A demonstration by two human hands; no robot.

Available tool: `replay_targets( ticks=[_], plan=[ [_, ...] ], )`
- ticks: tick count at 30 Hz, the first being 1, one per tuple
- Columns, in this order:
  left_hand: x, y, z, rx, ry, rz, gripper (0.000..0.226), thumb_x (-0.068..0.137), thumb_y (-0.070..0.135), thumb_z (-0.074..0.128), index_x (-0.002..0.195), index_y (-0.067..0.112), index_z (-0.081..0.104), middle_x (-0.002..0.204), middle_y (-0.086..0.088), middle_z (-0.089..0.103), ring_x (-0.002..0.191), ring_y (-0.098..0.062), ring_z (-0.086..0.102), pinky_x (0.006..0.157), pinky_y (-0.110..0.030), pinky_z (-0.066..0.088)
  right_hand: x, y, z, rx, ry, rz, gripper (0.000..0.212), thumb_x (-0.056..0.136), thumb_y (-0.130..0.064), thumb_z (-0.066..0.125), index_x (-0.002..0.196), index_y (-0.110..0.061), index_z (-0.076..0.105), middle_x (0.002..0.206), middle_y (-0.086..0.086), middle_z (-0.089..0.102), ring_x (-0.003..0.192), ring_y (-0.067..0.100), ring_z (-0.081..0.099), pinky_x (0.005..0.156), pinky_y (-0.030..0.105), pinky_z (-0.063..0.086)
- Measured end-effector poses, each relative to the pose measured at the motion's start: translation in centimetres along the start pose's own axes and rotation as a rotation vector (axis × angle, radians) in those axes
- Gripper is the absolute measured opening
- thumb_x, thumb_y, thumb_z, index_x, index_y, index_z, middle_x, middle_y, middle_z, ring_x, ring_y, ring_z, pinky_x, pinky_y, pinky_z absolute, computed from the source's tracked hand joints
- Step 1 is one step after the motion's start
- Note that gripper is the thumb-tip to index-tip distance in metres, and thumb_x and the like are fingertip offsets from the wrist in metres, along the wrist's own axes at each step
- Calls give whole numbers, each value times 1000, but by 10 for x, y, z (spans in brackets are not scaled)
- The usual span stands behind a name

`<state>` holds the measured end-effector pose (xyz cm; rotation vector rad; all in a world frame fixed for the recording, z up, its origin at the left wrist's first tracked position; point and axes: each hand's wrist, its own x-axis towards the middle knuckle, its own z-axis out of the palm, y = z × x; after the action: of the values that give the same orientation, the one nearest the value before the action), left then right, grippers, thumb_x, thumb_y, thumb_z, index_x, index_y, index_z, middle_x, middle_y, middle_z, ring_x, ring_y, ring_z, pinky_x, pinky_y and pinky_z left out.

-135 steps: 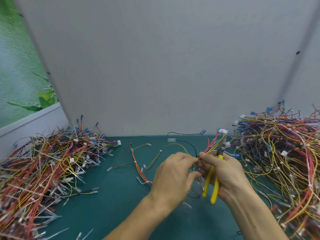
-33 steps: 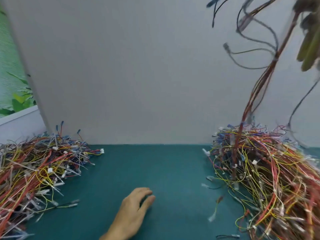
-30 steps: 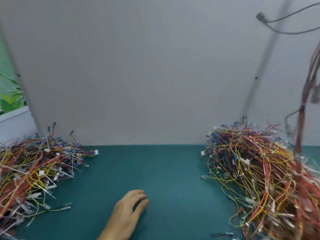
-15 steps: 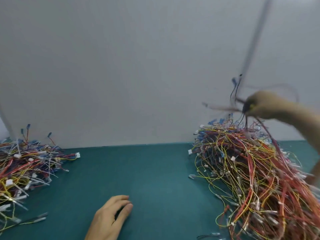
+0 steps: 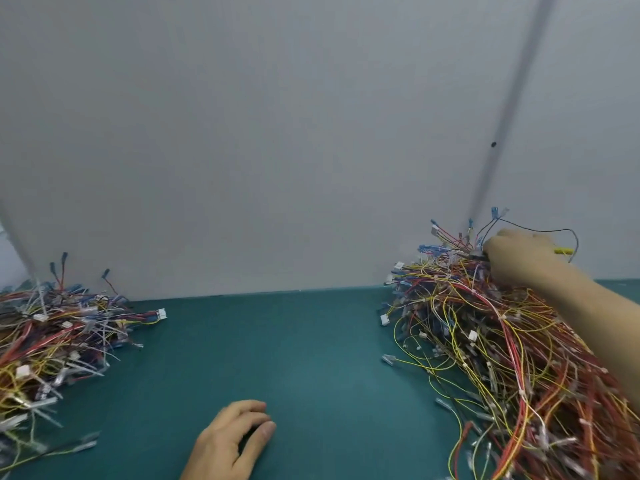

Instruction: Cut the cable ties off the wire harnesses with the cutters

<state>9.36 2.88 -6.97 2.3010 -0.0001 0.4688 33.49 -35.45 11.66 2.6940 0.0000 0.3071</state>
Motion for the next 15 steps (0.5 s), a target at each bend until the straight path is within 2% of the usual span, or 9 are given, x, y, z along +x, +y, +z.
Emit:
replay_targets(
  ticks=[3, 5, 8, 10, 13, 15],
  plan=[
    [0, 0, 1, 12, 5, 12, 12, 80, 21, 74, 76, 32, 75, 99, 24, 64, 102, 10, 53, 85, -3, 37, 5, -3, -7, 45, -40, 3, 6, 85, -13, 50, 84, -18, 47, 76, 0, 49, 77, 21, 58, 75, 38, 55],
    [0, 0, 0, 5, 5, 11, 10, 81, 21, 73, 77, 30, 75, 100, 24, 64, 103, 10, 52, 85, -3, 37, 8, -1, -19, 286, -82, 40, 5, 88, -11, 52, 88, -8, 56, 74, 6, 55, 70, 23, 57, 69, 36, 55],
    [1, 1, 0, -7, 5, 8, 8, 82, 22, 72, 78, 28, 75, 101, 23, 64, 102, 12, 51, 84, -2, 37, 3, 4, -47, 717, -35, 70, 20, 93, -18, 57, 98, 1, 62, 85, 17, 62, 76, 29, 58, 74, 40, 50],
    [1, 1, 0, -2, 7, 8, 6, 83, 23, 72, 79, 27, 76, 101, 22, 64, 101, 11, 52, 83, -3, 37, -8, 7, -70, 933, 59, 93, 27, 96, -22, 55, 100, 5, 61, 92, 21, 62, 79, 33, 57, 75, 42, 47],
    [0, 0, 0, -19, 11, 11, 5, 83, 25, 72, 81, 28, 75, 101, 21, 65, 101, 10, 53, 84, -4, 37, -31, 4, -105, 1183, 306, 104, 27, 95, -22, 54, 101, 4, 59, 100, 29, 62, 91, 42, 59, 81, 49, 47],
    [-1, 2, -4, -57, 22, -2, 7, 83, 25, 72, 81, 31, 75, 102, 22, 66, 100, 9, 56, 84, -6, 40, -50, -2, -125, 1354, 517, 67, 20, 92, -26, 59, 98, -7, 60, 100, 26, 63, 85, 37, 59, 68, 41, 47]
  ],
)
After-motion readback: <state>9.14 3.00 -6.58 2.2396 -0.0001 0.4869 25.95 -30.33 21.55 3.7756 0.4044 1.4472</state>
